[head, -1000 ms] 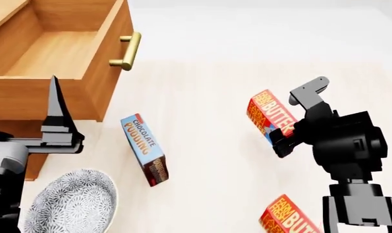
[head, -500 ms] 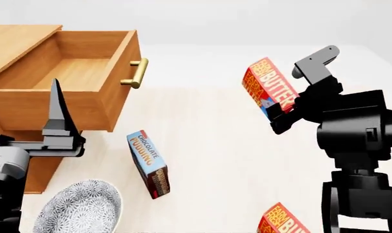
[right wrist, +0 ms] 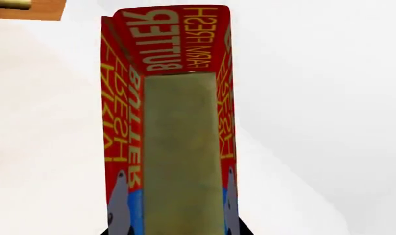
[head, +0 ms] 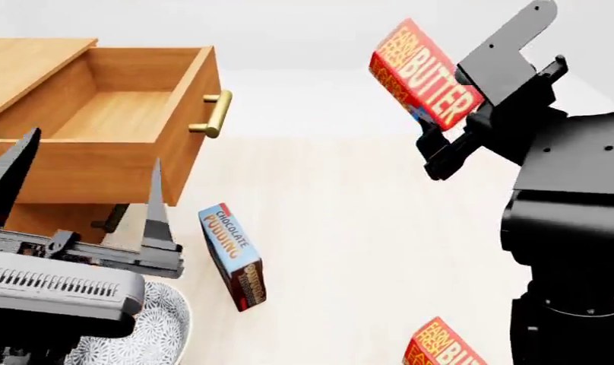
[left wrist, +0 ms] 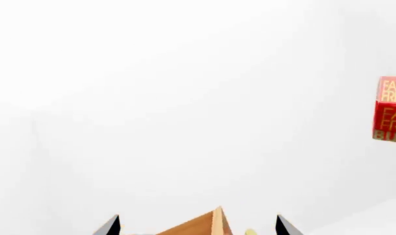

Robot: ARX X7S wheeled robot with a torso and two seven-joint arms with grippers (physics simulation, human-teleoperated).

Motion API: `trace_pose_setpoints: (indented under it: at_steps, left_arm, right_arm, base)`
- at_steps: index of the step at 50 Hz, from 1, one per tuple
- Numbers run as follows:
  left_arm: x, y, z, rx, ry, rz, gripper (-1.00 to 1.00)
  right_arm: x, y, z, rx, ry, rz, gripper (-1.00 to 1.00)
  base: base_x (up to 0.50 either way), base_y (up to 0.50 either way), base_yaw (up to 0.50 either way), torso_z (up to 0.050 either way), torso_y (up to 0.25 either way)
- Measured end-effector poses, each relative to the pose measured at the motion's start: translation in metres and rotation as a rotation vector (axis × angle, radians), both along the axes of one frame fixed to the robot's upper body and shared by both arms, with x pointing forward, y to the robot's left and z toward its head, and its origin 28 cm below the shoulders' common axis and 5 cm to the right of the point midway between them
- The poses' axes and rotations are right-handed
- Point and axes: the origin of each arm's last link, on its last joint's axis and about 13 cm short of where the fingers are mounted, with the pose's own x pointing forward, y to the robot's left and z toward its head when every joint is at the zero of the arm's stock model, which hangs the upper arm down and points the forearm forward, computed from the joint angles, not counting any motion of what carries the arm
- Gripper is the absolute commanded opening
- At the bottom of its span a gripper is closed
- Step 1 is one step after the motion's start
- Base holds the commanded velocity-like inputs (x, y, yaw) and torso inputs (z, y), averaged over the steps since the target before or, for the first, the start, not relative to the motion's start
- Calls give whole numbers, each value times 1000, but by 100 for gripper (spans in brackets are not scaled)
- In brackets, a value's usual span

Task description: Put the butter at the front in the top drawer of the cabinet and close it.

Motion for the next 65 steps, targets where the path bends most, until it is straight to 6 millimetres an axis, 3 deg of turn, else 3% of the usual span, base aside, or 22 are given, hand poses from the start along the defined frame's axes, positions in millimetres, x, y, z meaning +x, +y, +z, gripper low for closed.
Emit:
trace_pose_setpoints:
  at_steps: [3,21,30,44,65]
  left_arm:
    - [6,-14,17,84,5,-37,100]
    - [49,0,115,614,17,-25,100]
    - [65,0,147,841,-24,5,100]
    - [83,-3,165,1125,-72,5,100]
    - [99,-12,150,1285,-80,-89,100]
  right_arm:
    - [-5,2,6,-68,-63,-13,-100]
    - [-24,3,36,-414,-422,5,-100]
    - [-29,1,41,-487,-492,15,-100]
    - [-29,-8,42,-548,-540,-16,-100]
    - [-31,-8,41,-688,-578,-7,-100]
  base:
    - [4,0,0,0,0]
    - [0,0,0,0,1]
    - [0,0,0,0,1]
    - [0,0,0,0,1]
    - [0,0,0,1,1]
